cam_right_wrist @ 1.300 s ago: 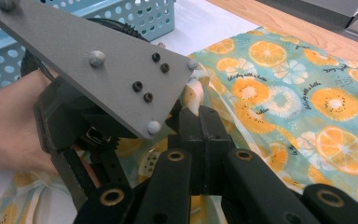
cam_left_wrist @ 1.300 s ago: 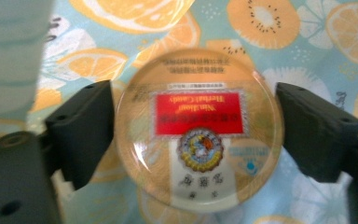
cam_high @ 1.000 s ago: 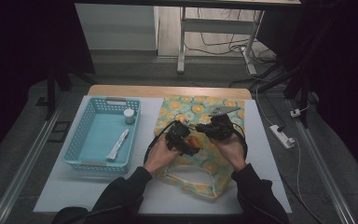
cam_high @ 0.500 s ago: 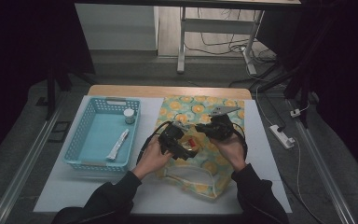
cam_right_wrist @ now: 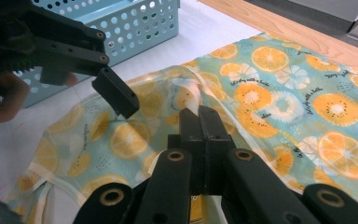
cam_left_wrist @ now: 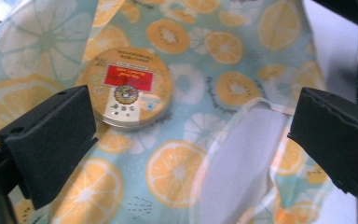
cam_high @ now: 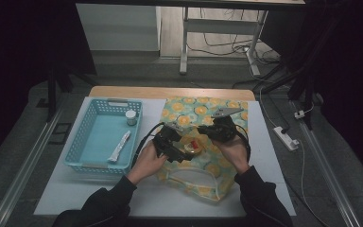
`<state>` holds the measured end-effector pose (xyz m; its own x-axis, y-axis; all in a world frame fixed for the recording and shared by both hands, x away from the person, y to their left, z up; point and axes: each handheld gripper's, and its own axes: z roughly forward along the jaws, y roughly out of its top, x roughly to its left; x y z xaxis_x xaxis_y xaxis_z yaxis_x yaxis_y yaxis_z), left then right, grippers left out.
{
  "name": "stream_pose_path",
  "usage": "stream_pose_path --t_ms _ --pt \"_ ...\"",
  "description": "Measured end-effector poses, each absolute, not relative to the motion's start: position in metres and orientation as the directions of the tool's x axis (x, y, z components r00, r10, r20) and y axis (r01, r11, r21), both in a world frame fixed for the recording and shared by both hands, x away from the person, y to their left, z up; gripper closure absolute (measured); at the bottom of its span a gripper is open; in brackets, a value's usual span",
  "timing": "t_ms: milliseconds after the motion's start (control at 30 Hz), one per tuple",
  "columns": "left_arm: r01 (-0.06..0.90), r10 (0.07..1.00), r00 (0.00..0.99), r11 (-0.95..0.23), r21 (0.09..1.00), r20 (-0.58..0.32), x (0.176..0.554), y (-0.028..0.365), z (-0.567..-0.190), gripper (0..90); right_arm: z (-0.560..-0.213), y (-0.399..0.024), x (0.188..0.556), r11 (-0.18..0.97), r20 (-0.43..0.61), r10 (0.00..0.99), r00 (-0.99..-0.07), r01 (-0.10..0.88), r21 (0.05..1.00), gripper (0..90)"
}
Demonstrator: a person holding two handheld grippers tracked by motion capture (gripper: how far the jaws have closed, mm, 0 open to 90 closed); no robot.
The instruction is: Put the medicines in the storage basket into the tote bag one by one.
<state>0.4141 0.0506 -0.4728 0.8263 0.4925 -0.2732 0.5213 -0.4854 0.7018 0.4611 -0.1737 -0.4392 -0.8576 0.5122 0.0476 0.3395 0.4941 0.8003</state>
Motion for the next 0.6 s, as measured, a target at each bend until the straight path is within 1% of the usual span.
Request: stream_pose_path --t_ms 100,467,600 --pt "0.51 0.483 0.834 -0.488 0.708 -0.268 0.413 0.053 -0.47 0.3 -0.438 -0.175 0.461 0.492 0.047 0.514 -0.857 0.339 0.802 90.0" --pt "0.491 0.49 0.84 -0.502 0.712 -0.234 0.407 0.065 -0.464 0.0 -0.438 -0.177 0.46 0.491 0.048 0.516 -0.855 0.341 0.801 90.0" --pt "0.495 0.496 0.834 -0.482 0.723 -0.241 0.405 0.073 -0.461 0.0 -0.438 -0.178 0.46 0.489 0.048 0.517 -0.855 0.34 0.803 90.0"
